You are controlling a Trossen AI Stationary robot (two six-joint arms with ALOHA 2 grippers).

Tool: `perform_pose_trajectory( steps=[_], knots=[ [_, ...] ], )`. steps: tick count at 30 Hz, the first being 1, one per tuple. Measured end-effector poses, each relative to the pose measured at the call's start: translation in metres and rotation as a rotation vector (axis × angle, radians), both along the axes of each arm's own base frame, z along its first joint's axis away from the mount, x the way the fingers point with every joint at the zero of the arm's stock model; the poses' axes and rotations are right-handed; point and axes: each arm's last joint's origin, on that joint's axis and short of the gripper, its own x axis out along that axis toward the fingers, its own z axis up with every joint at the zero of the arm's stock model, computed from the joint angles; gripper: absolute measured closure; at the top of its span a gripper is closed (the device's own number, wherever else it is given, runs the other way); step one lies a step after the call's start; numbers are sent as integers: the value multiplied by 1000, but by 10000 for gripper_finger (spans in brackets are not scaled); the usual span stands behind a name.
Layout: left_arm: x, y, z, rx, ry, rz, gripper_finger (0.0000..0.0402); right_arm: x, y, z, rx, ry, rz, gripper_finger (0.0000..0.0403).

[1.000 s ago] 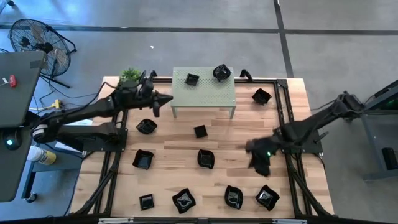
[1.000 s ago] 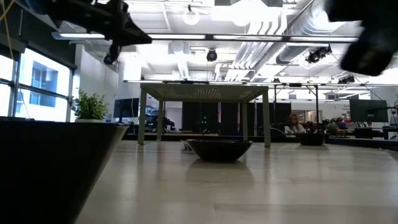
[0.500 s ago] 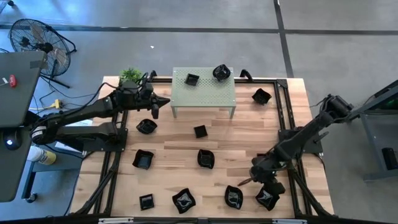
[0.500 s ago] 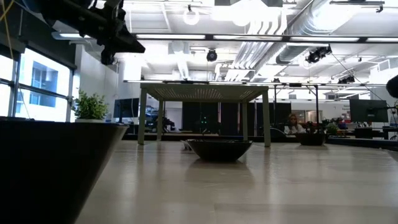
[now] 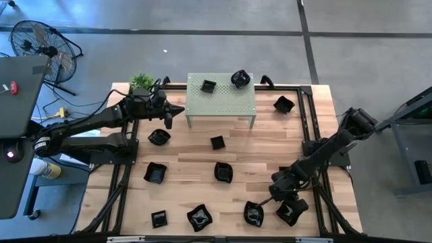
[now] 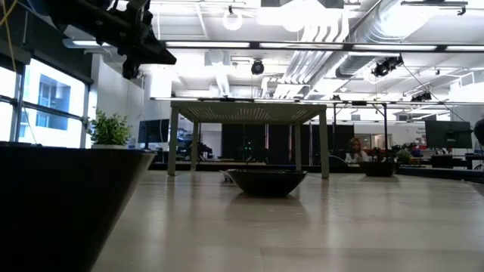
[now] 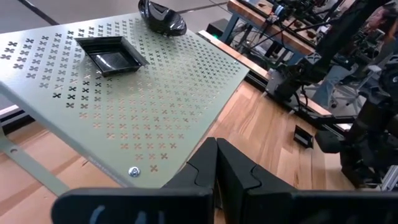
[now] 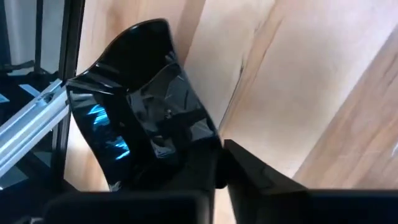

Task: Pick & Place Mini shaped plates
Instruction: Put the black distorted square plate on the shelf

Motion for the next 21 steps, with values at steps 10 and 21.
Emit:
perform_pose_trajectory(
  steps=[10,21],
  knots=[
    [0,0,0,1,0,1,401,-4,-11,33,95,-11,-183,399],
    [0,0,0,4,1,9,401,4,-78,122,257,-169,-723,400]
  ],
)
